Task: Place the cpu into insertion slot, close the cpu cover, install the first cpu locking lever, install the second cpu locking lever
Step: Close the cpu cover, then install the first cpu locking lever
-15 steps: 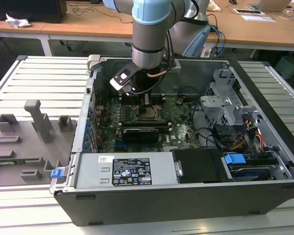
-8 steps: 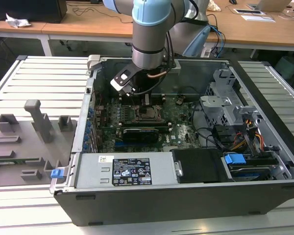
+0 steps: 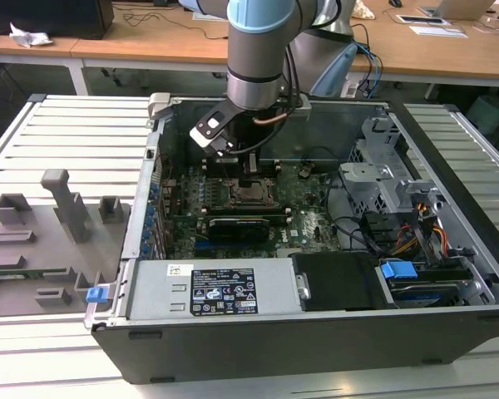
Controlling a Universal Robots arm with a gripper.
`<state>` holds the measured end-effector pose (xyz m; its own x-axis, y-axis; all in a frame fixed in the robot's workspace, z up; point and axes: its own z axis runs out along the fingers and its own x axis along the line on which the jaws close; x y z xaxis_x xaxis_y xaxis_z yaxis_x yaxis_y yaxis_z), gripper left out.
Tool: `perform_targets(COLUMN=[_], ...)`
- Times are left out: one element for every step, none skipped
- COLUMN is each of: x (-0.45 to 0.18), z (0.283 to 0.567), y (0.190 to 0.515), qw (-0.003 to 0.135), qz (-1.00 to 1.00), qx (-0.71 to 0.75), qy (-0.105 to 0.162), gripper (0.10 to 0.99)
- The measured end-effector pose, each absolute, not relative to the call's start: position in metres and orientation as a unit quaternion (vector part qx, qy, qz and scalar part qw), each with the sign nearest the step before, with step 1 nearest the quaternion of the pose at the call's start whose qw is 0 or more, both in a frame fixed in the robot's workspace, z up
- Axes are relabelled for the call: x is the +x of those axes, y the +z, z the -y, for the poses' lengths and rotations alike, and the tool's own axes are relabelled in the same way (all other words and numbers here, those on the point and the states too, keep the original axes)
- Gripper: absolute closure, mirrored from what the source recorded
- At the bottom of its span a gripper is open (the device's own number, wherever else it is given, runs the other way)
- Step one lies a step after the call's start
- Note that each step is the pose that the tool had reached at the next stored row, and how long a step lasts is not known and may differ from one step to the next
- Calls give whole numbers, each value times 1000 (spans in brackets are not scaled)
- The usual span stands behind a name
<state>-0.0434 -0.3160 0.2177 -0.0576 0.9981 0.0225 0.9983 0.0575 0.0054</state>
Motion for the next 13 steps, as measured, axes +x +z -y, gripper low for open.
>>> perform_targets(x=[-42,-41,-39,-38,-37,-35,-34,-32,-30,-28,-28,-27,-27], z=[316,316,316,316,316,316,316,316,316,316,316,316,316], y=[218,218,218,218,218,218,218,218,218,218,218,218,218], qw=[6,6,6,6,6,6,6,6,6,6,6,6,6], qz=[727,727,727,727,727,727,727,727,727,727,727,727,727], qx=[-686,-686,-686,-686,-686,-686,-686,-686,-686,-686,-686,-686,-686], qy=[-10,-10,-10,-10,-10,-10,-10,-10,-10,-10,-10,-10,-10], gripper=[980,980,980,980,980,980,980,980,980,980,980,980,980])
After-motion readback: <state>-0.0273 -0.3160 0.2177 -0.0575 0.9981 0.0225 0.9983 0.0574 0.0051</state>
